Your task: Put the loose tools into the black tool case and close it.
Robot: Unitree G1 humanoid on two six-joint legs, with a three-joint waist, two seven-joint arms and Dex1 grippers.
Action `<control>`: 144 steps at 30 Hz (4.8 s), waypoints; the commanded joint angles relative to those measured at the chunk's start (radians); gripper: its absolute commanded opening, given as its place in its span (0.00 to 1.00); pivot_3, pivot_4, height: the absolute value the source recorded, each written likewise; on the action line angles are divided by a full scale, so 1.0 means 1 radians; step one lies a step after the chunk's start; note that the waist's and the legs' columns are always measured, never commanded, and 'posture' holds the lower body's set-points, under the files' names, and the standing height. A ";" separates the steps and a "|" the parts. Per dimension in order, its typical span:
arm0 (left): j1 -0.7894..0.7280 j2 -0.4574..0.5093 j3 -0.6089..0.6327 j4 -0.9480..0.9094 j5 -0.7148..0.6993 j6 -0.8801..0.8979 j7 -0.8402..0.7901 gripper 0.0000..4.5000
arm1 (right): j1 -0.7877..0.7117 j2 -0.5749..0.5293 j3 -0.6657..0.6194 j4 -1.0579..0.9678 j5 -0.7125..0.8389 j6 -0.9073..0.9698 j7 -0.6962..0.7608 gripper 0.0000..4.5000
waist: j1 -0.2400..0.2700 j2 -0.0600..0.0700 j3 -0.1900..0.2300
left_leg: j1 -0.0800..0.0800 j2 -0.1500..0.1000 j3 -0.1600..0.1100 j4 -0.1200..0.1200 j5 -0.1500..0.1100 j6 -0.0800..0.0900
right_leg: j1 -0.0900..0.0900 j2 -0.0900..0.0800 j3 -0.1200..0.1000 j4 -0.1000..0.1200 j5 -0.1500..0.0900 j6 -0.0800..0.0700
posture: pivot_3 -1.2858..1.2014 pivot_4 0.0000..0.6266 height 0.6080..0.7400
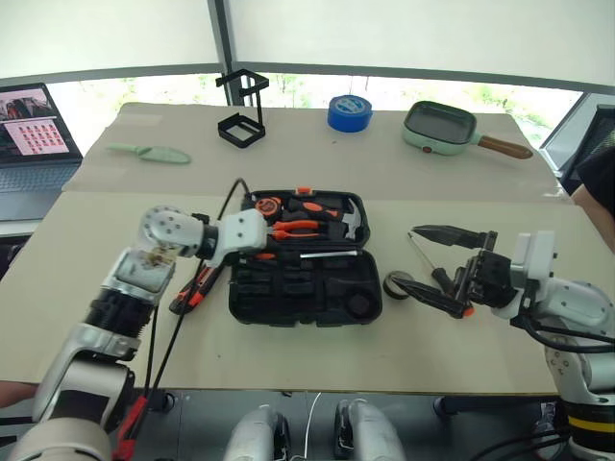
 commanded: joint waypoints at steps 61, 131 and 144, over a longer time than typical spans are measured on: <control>0.095 -0.268 0.033 0.151 0.097 -0.032 0.291 0.01 | 0.158 0.024 -0.046 -0.131 0.023 0.094 -0.102 1.00 | 0.036 0.009 -0.005 | 0.003 -0.002 -0.006 0.017 -0.014 0.020 | 0.017 -0.015 -0.001 -0.006 0.000 0.015 | 0.52 0.24 1.00; 0.667 0.060 0.544 -0.231 -0.501 -0.098 -0.208 0.99 | 0.717 0.161 -0.461 0.020 -0.100 -0.079 -0.199 1.00 | -0.007 0.023 -0.011 | 0.004 -0.002 -0.005 0.007 -0.025 0.014 | 0.012 -0.017 0.005 -0.014 -0.004 0.015 | 0.52 0.24 1.00; 0.700 0.013 0.502 -0.504 -0.570 0.034 -0.044 0.99 | 0.171 -0.307 -0.111 0.024 -0.061 0.666 -0.269 1.00 | 0.006 0.023 -0.011 | 0.002 -0.001 -0.006 0.006 -0.018 0.011 | 0.012 -0.014 0.001 -0.013 -0.003 0.013 | 0.52 0.24 1.00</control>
